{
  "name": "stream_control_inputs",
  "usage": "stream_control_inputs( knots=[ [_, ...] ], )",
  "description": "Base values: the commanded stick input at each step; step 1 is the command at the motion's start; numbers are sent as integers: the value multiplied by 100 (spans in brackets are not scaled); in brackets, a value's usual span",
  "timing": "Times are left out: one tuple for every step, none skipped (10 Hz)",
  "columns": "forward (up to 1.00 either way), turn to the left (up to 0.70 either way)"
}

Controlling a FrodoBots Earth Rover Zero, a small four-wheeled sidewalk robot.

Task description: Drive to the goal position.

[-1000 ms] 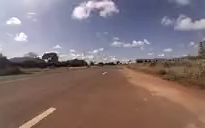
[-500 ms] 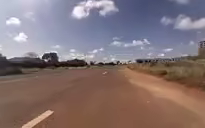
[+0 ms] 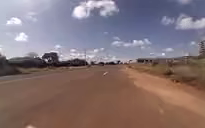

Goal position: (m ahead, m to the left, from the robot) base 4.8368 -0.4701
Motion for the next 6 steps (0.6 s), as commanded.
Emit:
stream_control_inputs(
  knots=[
    [85, -8],
    [85, -33],
    [85, -34],
    [85, -34],
    [85, -34],
    [85, -34]
  ],
)
